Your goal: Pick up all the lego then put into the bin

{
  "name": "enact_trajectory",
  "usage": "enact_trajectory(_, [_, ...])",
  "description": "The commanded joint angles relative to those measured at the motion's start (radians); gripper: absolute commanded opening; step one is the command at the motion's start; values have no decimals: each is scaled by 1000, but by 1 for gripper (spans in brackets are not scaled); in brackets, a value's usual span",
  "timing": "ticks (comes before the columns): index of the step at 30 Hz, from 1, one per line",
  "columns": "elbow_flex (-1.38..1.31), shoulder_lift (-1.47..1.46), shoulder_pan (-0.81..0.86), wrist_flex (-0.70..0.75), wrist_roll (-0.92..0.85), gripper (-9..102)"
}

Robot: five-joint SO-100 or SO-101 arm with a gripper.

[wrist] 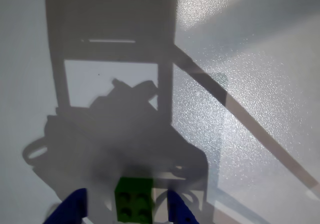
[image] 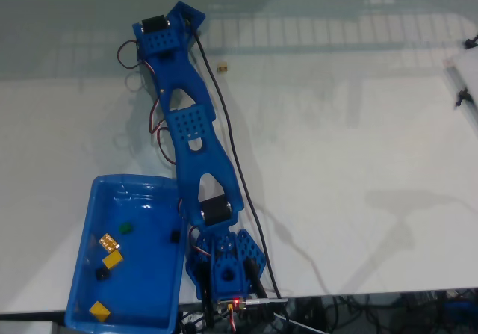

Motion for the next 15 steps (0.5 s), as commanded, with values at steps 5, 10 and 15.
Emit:
enact_trajectory(5, [-61, -26, -11, 8, -21, 7])
enact_trajectory(10, [-67, -35, -12, 14, -29, 0])
enact_trajectory(15, [-38, -3, -18, 12, -25, 0])
